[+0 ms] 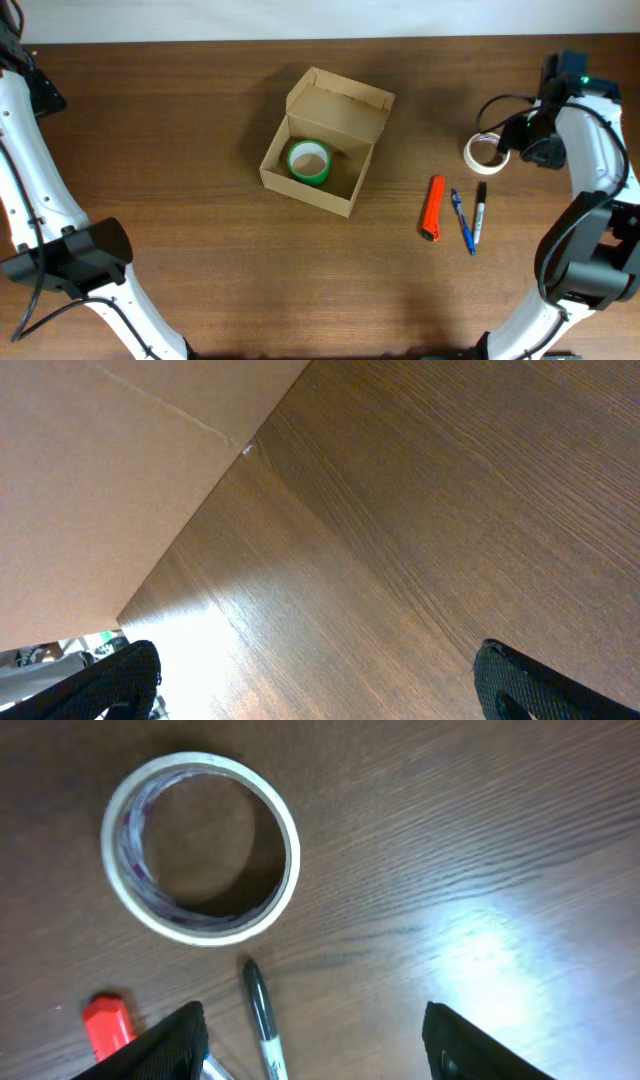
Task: Pack container
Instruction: 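Grasp the white tape roll with the right gripper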
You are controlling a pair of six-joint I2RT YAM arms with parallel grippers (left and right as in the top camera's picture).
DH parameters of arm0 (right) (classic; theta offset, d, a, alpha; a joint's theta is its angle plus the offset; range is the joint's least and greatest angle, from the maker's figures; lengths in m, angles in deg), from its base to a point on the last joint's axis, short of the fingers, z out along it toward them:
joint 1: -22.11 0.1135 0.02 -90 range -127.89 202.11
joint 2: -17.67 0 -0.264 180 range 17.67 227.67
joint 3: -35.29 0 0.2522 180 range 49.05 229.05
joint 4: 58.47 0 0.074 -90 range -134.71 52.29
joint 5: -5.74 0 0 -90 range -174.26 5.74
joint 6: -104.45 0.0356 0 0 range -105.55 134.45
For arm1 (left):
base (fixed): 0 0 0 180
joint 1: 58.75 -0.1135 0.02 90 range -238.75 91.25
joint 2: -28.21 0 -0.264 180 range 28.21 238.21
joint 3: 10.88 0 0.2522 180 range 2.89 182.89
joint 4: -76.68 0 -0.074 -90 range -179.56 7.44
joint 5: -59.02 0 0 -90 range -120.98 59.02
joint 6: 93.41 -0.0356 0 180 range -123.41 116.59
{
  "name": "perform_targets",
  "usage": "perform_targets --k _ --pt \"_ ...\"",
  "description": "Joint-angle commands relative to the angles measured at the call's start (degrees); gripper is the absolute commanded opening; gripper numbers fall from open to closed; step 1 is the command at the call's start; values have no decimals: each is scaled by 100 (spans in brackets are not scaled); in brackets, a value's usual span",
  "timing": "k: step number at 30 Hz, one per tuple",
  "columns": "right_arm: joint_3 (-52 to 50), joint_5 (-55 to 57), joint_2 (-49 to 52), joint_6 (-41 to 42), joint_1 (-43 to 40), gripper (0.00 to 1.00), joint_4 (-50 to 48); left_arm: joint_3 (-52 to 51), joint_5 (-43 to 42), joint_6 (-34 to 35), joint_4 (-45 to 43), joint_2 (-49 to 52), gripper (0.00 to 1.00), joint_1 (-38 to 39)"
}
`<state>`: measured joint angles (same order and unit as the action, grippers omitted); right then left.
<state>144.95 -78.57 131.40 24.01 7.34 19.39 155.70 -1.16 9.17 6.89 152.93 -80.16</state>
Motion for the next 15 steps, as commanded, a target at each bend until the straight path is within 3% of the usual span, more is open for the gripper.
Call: perform_targets --k 1,15 --pt "-125 -116 278 184 0 71 -168 35 -7 -68 4 -24 100 -13" --pt "-122 -374 1303 605 -66 66 -809 35 -7 -68 4 -24 100 -13"
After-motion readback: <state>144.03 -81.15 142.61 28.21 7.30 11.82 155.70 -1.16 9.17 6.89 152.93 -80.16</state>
